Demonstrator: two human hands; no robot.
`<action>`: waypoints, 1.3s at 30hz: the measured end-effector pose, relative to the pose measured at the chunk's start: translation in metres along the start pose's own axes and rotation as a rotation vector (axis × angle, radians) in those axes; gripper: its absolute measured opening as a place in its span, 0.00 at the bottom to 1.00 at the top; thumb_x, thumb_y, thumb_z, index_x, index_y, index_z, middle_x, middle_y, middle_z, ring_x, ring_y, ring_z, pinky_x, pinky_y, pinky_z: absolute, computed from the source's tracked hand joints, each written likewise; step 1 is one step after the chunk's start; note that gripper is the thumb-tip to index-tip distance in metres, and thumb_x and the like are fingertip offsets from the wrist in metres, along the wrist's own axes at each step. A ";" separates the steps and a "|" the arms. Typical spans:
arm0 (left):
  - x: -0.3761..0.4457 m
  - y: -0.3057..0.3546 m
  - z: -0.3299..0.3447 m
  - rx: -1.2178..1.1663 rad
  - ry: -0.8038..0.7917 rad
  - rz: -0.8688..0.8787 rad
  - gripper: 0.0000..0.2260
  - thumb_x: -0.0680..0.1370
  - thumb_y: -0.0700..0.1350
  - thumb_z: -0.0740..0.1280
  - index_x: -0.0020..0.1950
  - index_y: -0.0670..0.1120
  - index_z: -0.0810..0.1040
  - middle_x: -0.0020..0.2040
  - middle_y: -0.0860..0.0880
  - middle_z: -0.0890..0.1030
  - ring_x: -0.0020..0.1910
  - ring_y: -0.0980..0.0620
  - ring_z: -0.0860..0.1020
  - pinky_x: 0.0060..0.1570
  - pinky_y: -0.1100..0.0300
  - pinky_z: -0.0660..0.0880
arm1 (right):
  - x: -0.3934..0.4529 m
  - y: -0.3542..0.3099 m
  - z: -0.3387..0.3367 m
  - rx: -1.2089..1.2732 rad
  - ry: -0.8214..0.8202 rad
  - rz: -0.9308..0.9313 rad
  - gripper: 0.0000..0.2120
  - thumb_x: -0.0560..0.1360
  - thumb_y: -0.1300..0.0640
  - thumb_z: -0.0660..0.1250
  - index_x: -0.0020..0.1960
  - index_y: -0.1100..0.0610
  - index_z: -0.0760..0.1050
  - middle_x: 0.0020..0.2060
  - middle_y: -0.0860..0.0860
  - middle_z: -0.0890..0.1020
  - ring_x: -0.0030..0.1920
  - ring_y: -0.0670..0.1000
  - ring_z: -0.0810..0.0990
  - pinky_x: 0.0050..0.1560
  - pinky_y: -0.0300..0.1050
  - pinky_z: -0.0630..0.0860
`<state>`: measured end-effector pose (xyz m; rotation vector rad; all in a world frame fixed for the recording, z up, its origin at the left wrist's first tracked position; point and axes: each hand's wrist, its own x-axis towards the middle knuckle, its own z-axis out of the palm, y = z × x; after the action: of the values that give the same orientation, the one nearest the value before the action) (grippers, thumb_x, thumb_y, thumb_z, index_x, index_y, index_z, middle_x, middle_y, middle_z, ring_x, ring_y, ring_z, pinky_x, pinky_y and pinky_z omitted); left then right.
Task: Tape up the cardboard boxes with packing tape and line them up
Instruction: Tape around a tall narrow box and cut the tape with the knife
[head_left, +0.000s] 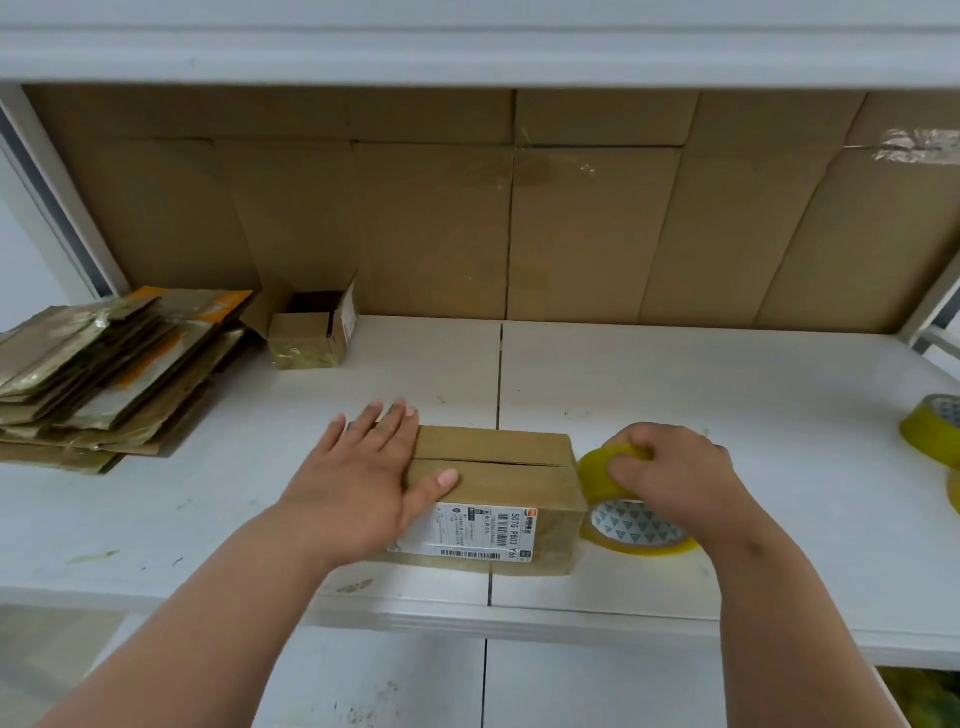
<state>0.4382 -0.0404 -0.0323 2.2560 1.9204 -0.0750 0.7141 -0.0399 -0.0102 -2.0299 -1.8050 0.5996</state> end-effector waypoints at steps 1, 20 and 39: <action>0.000 0.002 -0.003 0.050 -0.054 -0.011 0.47 0.66 0.75 0.32 0.80 0.51 0.35 0.80 0.54 0.35 0.78 0.55 0.34 0.77 0.51 0.35 | 0.000 0.000 0.001 0.003 0.003 -0.003 0.08 0.77 0.51 0.62 0.53 0.46 0.77 0.39 0.41 0.76 0.38 0.41 0.67 0.66 0.50 0.67; 0.007 0.100 0.020 0.087 0.114 0.259 0.39 0.76 0.73 0.48 0.80 0.55 0.39 0.81 0.55 0.38 0.79 0.53 0.36 0.77 0.45 0.38 | -0.001 0.001 0.003 0.028 -0.029 -0.018 0.08 0.75 0.53 0.64 0.52 0.45 0.79 0.47 0.44 0.80 0.50 0.49 0.78 0.64 0.54 0.72; 0.003 0.011 0.022 -0.140 0.321 0.300 0.28 0.75 0.51 0.50 0.77 0.55 0.64 0.75 0.61 0.60 0.75 0.61 0.55 0.72 0.68 0.46 | -0.030 -0.019 0.050 0.428 -0.188 -0.333 0.21 0.77 0.56 0.69 0.69 0.47 0.74 0.40 0.40 0.77 0.40 0.36 0.76 0.49 0.31 0.71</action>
<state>0.4512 -0.0433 -0.0535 2.5491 1.6276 0.4715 0.6687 -0.0684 -0.0404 -1.3985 -1.8648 0.9970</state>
